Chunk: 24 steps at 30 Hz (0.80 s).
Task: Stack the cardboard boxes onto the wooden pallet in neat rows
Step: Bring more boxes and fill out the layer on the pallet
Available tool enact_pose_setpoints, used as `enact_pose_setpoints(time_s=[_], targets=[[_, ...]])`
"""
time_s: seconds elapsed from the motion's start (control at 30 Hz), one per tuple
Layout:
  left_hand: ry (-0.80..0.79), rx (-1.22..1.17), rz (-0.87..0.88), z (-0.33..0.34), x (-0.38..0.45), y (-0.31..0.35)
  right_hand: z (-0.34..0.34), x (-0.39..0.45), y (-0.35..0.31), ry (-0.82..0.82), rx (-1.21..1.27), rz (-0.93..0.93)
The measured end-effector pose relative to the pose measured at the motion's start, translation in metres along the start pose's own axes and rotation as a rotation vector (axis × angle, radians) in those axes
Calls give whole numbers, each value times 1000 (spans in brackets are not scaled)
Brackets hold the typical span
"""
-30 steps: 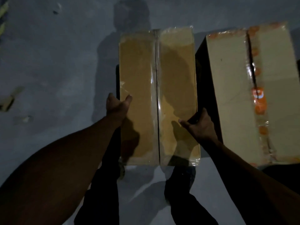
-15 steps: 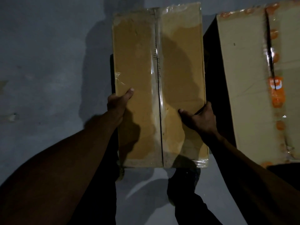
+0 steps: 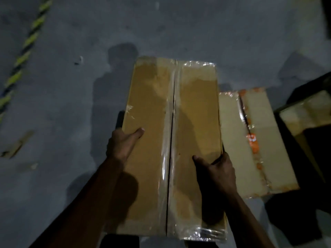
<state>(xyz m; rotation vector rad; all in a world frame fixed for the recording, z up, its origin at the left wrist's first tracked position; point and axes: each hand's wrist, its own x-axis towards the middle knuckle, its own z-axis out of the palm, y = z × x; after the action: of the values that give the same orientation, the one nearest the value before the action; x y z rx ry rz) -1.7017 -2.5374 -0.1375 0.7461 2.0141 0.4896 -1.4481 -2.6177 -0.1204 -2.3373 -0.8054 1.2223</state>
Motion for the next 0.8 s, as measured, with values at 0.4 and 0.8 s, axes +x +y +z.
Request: enact_pose_setpoints(time_s=[0.4,0.8], targets=[[9,88,412,-153,-125,224,-108,-177,-176,395,181,-108],[-23,91,577,-168,-170,345,-178,-200,-261,558,223,-117]])
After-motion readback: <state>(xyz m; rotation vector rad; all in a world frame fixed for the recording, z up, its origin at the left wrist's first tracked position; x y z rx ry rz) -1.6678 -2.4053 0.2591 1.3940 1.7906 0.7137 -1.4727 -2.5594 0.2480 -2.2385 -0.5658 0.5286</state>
